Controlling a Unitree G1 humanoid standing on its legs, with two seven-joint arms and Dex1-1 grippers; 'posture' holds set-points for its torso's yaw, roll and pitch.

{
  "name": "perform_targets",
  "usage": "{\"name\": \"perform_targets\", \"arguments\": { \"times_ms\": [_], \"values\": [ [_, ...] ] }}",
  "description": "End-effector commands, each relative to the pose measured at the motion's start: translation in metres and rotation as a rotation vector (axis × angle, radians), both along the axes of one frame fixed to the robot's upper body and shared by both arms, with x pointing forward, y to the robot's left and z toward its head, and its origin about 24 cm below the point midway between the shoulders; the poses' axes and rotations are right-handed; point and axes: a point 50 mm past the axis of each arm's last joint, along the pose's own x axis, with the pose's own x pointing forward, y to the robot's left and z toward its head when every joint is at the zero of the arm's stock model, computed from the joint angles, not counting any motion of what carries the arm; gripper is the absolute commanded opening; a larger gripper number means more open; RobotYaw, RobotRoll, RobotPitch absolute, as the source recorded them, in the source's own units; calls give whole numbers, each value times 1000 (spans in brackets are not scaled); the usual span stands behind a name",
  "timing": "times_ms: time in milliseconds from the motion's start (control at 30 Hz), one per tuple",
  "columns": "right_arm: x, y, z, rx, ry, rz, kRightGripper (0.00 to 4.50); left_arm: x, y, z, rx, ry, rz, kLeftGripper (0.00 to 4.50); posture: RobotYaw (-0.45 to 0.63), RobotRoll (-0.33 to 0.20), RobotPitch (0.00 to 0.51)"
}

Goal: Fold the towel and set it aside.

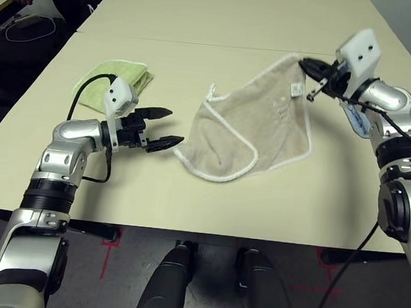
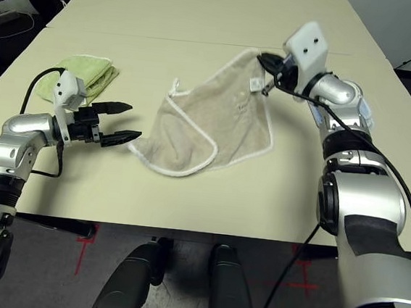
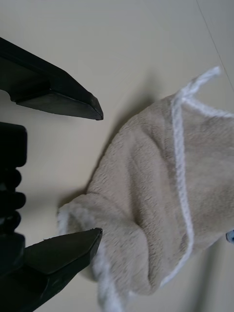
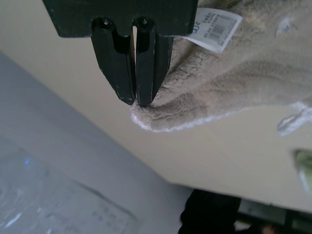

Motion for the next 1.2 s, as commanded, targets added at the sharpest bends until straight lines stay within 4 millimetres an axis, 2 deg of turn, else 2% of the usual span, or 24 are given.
{"name": "perform_targets", "arguments": {
  "times_ms": [33,267,467,867,1000,1100,1200],
  "values": [
    [-3,3,26,124,-115,-2,45,1,-4,-5,1,12,3,4500,28,0,157],
    [-10,8,64,323,-237,69,45,13,-13,-2,-42,-8,42,4500,30,0,159],
    [-17,12,90,392,-304,141,45,20,-24,0,-60,-10,33,4500,23,0,162],
    [-18,23,101,399,-288,202,45,30,-52,1,-125,5,-6,4500,36,0,165],
    [-18,26,104,396,-284,198,45,31,-68,0,-123,14,-51,4500,40,0,169],
    [-22,26,115,419,-321,196,45,31,-87,0,-143,9,-88,4500,33,0,170],
    [-26,25,125,444,-363,201,45,31,-90,0,-144,8,-91,4500,27,0,171]
  ]
}}
